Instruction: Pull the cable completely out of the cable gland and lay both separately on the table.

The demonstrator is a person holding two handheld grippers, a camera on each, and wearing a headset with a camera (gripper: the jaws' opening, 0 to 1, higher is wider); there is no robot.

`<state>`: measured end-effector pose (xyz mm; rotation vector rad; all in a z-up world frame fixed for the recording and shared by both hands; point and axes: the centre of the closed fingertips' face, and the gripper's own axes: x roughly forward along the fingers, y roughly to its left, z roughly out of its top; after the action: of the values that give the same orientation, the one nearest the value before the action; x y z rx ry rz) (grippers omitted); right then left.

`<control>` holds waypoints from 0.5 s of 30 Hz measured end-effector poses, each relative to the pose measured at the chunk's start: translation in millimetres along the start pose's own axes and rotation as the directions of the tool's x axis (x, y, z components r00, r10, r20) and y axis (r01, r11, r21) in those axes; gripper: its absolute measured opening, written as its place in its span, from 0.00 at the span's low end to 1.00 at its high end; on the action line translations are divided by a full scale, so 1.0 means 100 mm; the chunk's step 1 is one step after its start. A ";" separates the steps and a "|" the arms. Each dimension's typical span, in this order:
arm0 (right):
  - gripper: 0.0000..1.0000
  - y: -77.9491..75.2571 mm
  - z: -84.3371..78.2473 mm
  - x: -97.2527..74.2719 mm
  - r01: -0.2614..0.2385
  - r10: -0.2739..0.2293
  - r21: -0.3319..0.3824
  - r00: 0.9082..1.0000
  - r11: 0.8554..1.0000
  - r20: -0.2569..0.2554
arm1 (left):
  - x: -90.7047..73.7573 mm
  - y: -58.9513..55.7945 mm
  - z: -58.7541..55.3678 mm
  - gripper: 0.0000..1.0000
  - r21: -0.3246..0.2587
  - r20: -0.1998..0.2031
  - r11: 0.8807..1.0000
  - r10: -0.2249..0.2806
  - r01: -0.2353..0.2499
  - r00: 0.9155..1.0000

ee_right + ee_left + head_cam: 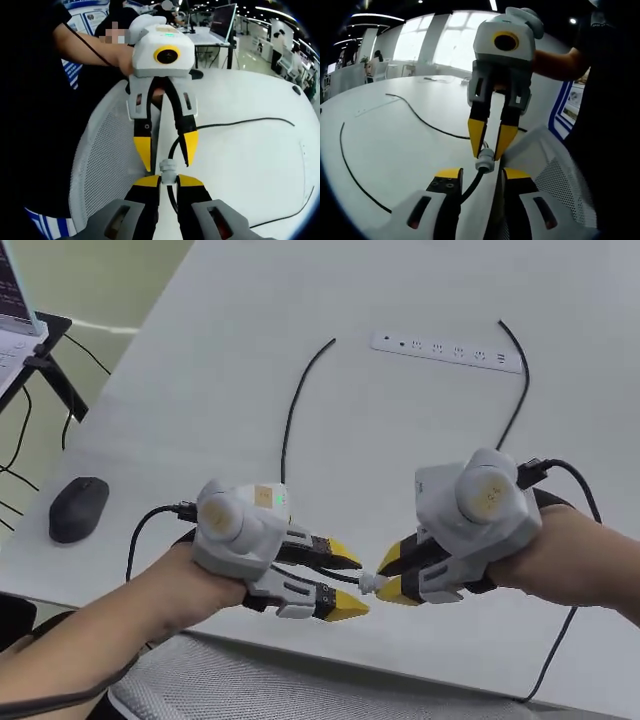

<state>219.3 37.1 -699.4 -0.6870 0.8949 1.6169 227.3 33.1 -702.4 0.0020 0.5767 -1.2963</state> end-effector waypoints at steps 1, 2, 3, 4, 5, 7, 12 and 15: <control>0.07 0.00 0.00 0.00 0.000 0.000 -0.004 1.000 1.000 -0.002 | 0.00 -0.01 0.01 0.31 0.003 0.001 1.000 -0.004 0.004 1.000; 0.07 0.01 0.00 0.01 -0.002 0.002 -0.007 1.000 1.000 -0.004 | 0.01 -0.02 0.02 0.30 0.008 0.000 1.000 -0.009 0.009 1.000; 0.07 0.01 0.00 0.01 -0.003 0.003 -0.012 1.000 1.000 -0.006 | 0.01 -0.02 0.02 0.29 0.007 -0.002 1.000 -0.013 0.013 1.000; 0.07 0.02 0.00 0.01 -0.004 0.004 -0.014 1.000 1.000 -0.007 | 0.02 -0.02 0.02 0.28 0.008 -0.003 1.000 -0.015 0.015 1.000; 0.07 0.02 -0.01 0.02 -0.006 0.006 -0.018 1.000 1.000 -0.009 | 0.02 -0.02 0.02 0.27 0.010 -0.005 1.000 -0.018 0.018 1.000; 0.07 0.02 -0.01 0.02 -0.008 0.007 -0.020 1.000 1.000 -0.012 | 0.02 -0.02 0.02 0.25 0.010 -0.009 1.000 -0.021 0.021 1.000; 0.07 0.02 -0.01 0.02 -0.009 0.009 -0.027 1.000 1.000 -0.012 | 0.01 -0.04 0.01 0.19 0.009 -0.013 0.999 -0.032 0.032 0.999; 0.07 0.02 -0.01 0.02 -0.011 0.010 -0.033 1.000 0.999 -0.013 | 0.01 -0.04 0.02 0.17 0.005 -0.010 0.999 -0.035 0.035 0.999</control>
<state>216.5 37.1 -701.6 -0.7173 0.8837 1.6415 224.2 30.0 -700.2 0.0028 0.5838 -1.3329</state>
